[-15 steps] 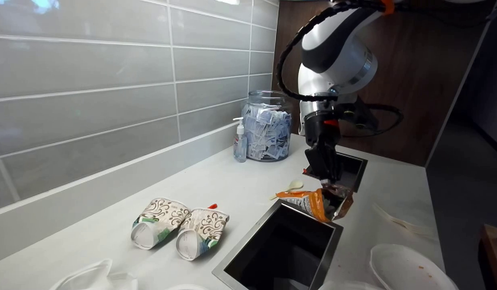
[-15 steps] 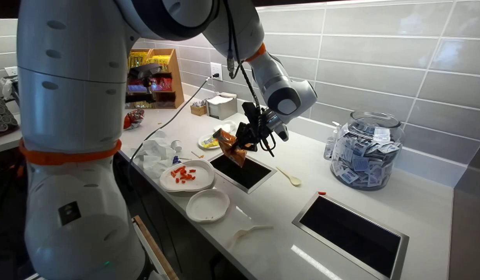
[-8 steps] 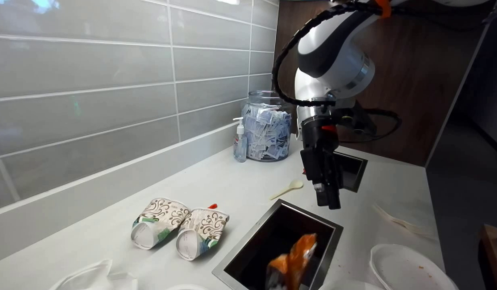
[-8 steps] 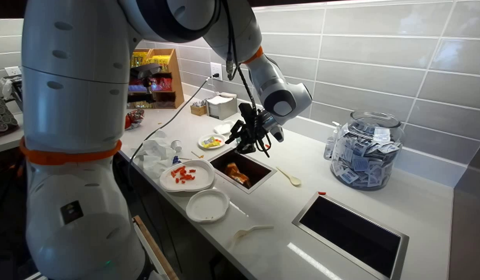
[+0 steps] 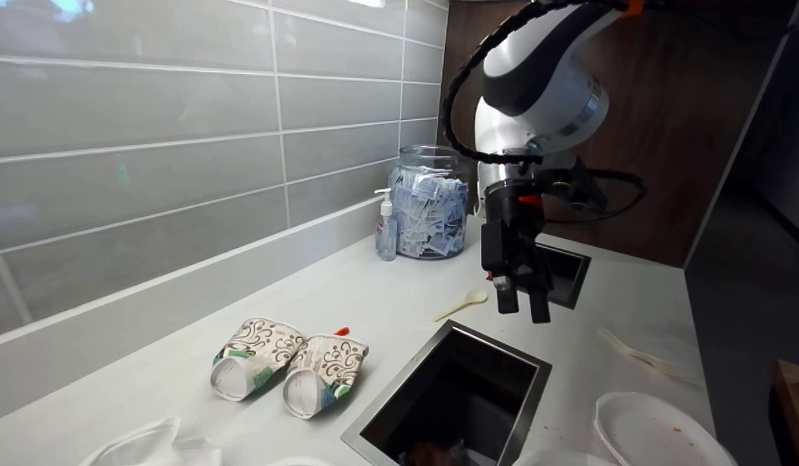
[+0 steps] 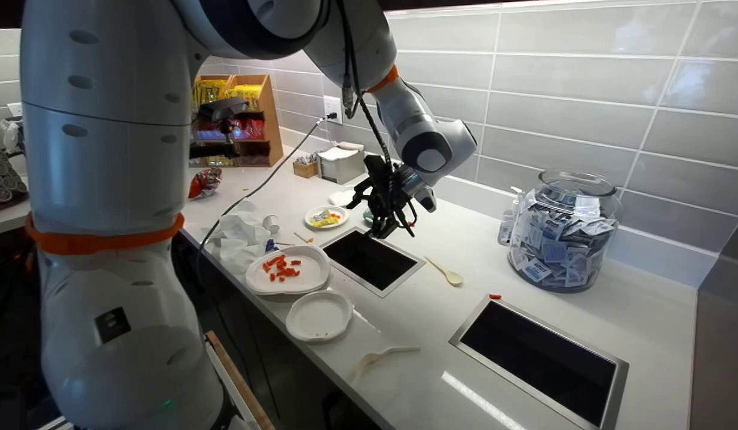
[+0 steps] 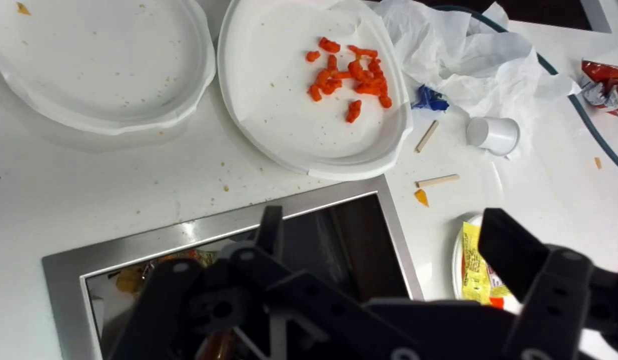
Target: Put the used napkin in the orange packet and then the bin
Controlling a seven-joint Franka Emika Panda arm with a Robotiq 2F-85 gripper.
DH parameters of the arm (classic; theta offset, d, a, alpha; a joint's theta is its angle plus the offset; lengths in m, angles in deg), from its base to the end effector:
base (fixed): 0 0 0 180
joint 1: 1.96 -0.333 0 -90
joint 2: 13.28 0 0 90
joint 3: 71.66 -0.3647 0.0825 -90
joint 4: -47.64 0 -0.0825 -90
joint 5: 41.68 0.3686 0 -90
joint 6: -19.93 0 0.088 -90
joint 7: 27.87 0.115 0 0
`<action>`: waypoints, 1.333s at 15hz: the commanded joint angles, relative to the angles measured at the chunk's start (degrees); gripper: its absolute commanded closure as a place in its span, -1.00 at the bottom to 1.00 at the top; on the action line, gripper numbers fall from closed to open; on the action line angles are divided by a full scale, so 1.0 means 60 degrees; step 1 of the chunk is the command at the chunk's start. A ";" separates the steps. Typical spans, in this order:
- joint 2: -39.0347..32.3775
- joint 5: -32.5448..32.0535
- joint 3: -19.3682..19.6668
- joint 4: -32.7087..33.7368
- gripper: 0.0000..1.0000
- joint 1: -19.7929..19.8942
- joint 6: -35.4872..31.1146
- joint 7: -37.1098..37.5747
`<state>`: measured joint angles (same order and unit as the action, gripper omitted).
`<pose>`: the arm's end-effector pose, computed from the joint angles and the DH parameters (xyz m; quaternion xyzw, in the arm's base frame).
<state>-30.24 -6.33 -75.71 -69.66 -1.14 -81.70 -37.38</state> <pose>0.5275 0.0832 0.3293 -0.9215 0.0388 0.2527 0.2924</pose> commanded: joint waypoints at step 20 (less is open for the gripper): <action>0.9625 -0.1537 0.0717 -0.6760 -1.00 -0.2089 -0.3675 -0.2768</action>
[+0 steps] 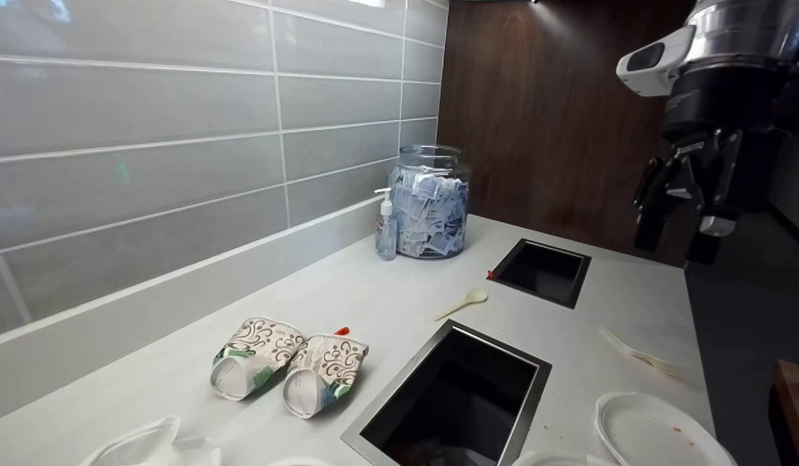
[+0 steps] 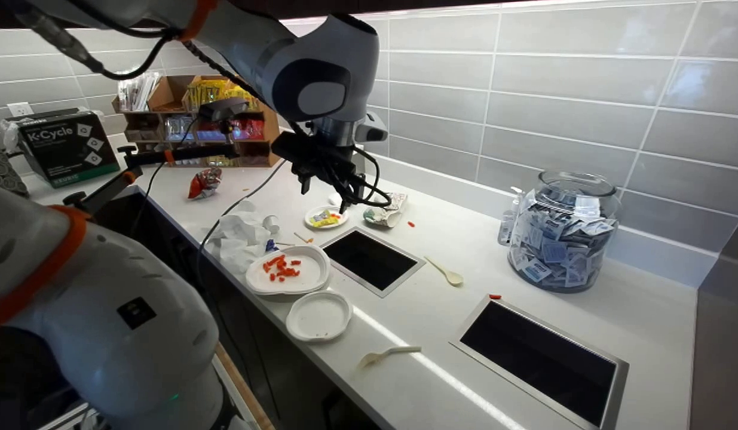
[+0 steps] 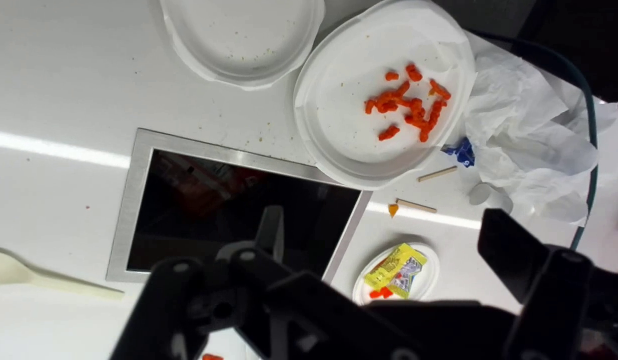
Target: Put the used napkin in the orange packet and then the bin
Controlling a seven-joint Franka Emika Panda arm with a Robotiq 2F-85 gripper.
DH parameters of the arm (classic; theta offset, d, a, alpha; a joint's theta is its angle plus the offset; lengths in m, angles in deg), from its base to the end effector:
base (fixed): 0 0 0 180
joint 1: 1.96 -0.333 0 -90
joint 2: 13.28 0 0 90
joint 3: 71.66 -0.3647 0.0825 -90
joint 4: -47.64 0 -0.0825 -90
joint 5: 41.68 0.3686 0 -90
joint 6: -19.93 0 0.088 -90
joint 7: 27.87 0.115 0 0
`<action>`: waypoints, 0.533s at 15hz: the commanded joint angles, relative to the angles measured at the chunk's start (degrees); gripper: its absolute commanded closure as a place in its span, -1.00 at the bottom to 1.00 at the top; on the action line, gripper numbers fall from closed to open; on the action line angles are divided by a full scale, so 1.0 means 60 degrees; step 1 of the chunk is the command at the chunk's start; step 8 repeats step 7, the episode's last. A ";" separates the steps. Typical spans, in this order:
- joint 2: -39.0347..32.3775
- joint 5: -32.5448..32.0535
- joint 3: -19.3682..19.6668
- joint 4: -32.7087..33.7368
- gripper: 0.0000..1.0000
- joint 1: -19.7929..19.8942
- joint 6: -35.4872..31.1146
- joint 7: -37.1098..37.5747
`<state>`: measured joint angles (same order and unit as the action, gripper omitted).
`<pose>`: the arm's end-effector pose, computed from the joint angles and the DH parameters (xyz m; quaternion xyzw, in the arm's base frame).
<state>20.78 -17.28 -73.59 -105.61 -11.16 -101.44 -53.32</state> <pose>0.3105 0.0838 0.4656 -0.9634 -0.2034 -0.0414 0.1694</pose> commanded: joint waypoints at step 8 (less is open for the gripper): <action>0.0928 -0.0035 0.0491 -0.0501 -1.00 -0.0514 -0.0176 0.0129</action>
